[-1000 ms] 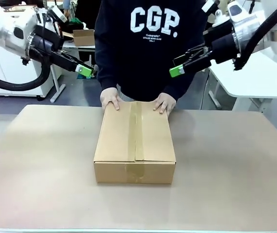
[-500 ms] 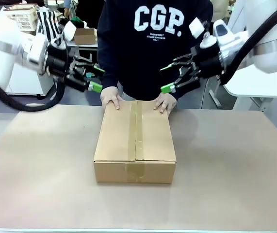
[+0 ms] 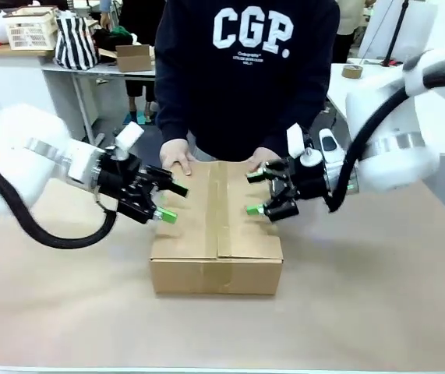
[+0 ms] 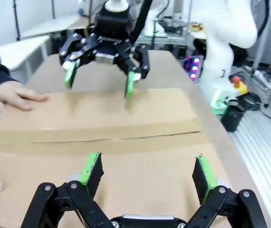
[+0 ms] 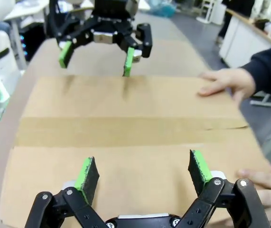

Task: Pack the gift set into the box.
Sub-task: Press and hold the closed box until the human finishes sealing it.

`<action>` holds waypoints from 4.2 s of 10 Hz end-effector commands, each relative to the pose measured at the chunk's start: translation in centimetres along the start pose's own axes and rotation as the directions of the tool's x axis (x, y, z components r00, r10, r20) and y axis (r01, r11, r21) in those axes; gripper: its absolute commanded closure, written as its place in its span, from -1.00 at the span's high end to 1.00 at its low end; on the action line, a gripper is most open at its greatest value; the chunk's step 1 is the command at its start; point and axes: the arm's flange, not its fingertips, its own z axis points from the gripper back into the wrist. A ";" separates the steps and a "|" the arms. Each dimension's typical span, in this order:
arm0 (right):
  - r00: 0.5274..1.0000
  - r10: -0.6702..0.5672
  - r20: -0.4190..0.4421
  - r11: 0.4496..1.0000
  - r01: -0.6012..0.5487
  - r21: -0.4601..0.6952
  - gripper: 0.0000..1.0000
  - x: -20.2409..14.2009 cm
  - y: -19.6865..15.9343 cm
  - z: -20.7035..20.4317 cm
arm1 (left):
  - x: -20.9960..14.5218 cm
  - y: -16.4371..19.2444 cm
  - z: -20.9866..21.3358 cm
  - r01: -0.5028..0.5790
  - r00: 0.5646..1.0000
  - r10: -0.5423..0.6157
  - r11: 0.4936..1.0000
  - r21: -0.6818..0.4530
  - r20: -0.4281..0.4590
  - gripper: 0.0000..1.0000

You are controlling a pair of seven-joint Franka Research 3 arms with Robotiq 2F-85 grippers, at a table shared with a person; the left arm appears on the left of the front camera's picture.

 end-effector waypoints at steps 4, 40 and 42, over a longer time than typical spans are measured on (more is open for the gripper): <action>0.999 -0.044 -0.010 0.999 0.044 0.030 1.00 -1.3 0.6 -1.1 | -0.3 0.2 -0.5 -0.099 0.995 0.098 0.994 -0.050 -0.022 1.00; 0.983 -0.177 -0.044 0.974 0.181 0.137 1.00 -1.4 0.3 -1.2 | -0.7 1.9 -1.0 -0.007 0.984 0.012 1.000 0.028 -0.176 1.00; 0.983 -0.177 -0.044 0.974 0.181 0.137 1.00 -1.4 0.3 -1.2 | -0.7 1.9 -1.0 -0.007 0.984 0.012 1.000 0.028 -0.176 1.00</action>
